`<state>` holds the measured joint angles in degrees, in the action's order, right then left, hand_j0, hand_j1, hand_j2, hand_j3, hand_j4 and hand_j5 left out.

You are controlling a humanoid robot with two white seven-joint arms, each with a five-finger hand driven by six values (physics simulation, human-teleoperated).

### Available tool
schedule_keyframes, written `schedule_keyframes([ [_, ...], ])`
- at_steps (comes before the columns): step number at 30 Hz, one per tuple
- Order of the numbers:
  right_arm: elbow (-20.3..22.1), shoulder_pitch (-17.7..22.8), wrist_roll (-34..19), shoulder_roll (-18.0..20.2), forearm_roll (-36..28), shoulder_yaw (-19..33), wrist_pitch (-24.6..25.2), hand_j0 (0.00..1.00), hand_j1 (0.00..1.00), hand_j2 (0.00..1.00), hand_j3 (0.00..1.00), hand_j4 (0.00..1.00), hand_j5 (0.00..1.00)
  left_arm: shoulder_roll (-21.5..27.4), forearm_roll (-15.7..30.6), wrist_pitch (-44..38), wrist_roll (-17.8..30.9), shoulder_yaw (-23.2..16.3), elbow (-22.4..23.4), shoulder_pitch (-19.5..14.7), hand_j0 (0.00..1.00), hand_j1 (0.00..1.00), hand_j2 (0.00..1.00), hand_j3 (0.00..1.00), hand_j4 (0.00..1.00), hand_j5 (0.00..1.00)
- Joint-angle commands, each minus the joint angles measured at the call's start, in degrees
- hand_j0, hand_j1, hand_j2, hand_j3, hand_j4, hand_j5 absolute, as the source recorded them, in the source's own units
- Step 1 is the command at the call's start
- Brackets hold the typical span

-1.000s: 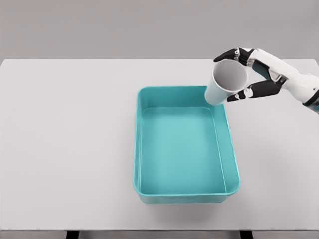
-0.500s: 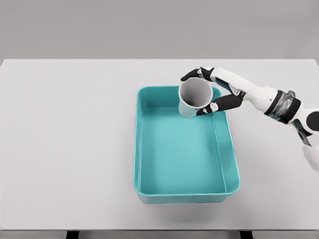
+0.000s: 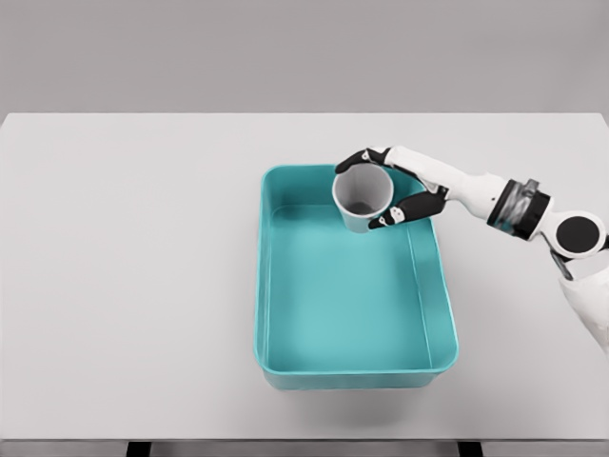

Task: Put the paper cup into the basket with your right arm

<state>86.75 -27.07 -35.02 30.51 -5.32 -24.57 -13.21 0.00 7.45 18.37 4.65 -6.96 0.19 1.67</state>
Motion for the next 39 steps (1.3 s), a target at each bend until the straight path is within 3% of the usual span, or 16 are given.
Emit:
schedule_keyframes([
  [1, 0.0, 0.0, 0.02, -0.45, 4.79, -0.22, 0.11, 0.72, 0.72, 0.72, 0.72, 0.72, 0.72, 0.0, 0.02, 0.0, 0.01, 0.02, -0.02, 0.0, 1.0, 1.0, 1.0, 1.0, 1.0, 1.0],
  [11, 1.23, -2.37, 0.02, -2.47, 18.33, -6.28, -0.77, 0.68, 0.68, 0.68, 0.68, 0.68, 0.68, 0.0, 0.02, 0.0, 0.01, 0.02, -0.02, 0.0, 1.0, 1.0, 1.0, 1.0, 1.0, 1.0],
  [12, 1.4, -2.46, 0.02, -2.21, 18.86, -7.95, -1.2, 0.71, 0.71, 0.71, 0.71, 0.71, 0.71, 0.0, 0.02, 0.0, 0.01, 0.02, 0.07, 0.0, 1.0, 1.0, 1.0, 1.0, 1.0, 1.0],
  [13, 1.75, -2.46, 0.02, -2.04, 19.38, -8.13, -2.69, 1.0, 1.0, 1.0, 1.0, 1.0, 1.0, 0.0, 0.02, 0.0, 0.01, 0.02, -0.02, 0.0, 1.0, 1.0, 1.0, 1.0, 1.0, 1.0],
  [14, 2.28, -2.46, 0.02, -1.68, 19.3, -7.86, -3.57, 1.0, 1.0, 1.0, 1.0, 1.0, 1.0, 0.0, 0.02, 0.0, 0.01, 0.02, -0.02, 0.0, 1.0, 1.0, 1.0, 1.0, 1.0, 1.0],
  [17, 8.7, -1.5, 0.02, -1.33, 17.81, -2.59, -3.76, 1.0, 1.0, 1.0, 1.0, 1.0, 1.0, 0.0, 0.02, 0.0, 0.01, 0.02, -0.02, 0.0, 1.0, 1.0, 1.0, 1.0, 1.0, 1.0],
  [19, 9.67, -0.44, 0.02, -0.28, 14.38, 2.32, -3.76, 1.0, 1.0, 1.0, 1.0, 1.0, 1.0, 0.0, 0.02, 0.0, 0.01, 0.02, -0.02, 0.0, 1.0, 1.0, 1.0, 1.0, 1.0, 1.0],
  [23, 9.75, 5.71, 0.02, 0.69, 1.91, 19.46, -7.18, 1.0, 1.0, 1.0, 1.0, 1.0, 1.0, 0.0, 0.02, 0.0, 0.01, 0.02, -0.02, 0.0, 1.0, 1.0, 1.0, 1.0, 1.0, 1.0],
  [25, 9.58, 7.82, 0.02, 2.18, -4.6, 23.69, -7.45, 1.0, 1.0, 1.0, 1.0, 1.0, 1.0, 0.0, 0.02, 0.0, 0.01, 0.02, -0.02, 0.0, 1.0, 1.0, 1.0, 1.0, 1.0, 1.0],
  [26, 9.49, 8.88, 0.02, 2.97, -10.84, 25.45, -8.32, 1.0, 1.0, 1.0, 1.0, 1.0, 1.0, 0.0, 0.02, 0.08, 0.01, 0.02, -0.02, 0.0, 1.0, 1.0, 1.0, 1.0, 1.0, 1.0],
  [28, 9.49, 10.37, 0.02, 3.85, -15.94, 28.34, -8.41, 1.0, 1.0, 1.0, 1.0, 1.0, 1.0, 0.0, 0.02, 0.0, 0.01, 0.02, -0.02, 0.0, 1.0, 1.0, 1.0, 1.0, 1.0, 1.0],
  [32, 6.15, 16.08, 0.02, 3.85, -14.28, 31.16, -9.82, 1.0, 1.0, 1.0, 1.0, 1.0, 1.0, 0.0, 0.02, 0.0, 0.01, 0.02, -0.02, 0.0, 1.0, 1.0, 1.0, 1.0, 1.0, 1.0],
  [34, 3.96, 16.35, 0.02, 3.59, -10.24, 31.16, -10.08, 1.0, 1.0, 1.0, 1.0, 1.0, 1.0, 0.0, 0.02, 0.0, 0.01, 0.02, -0.02, 0.0, 1.0, 1.0, 1.0, 1.0, 1.0, 1.0],
  [39, 1.23, 16.26, 0.02, 3.33, -9.62, 31.16, -10.17, 1.0, 1.0, 1.0, 1.0, 1.0, 1.0, 0.0, 0.02, 0.0, 0.01, 0.02, -0.02, 0.0, 1.0, 1.0, 1.0, 1.0, 1.0, 1.0],
])
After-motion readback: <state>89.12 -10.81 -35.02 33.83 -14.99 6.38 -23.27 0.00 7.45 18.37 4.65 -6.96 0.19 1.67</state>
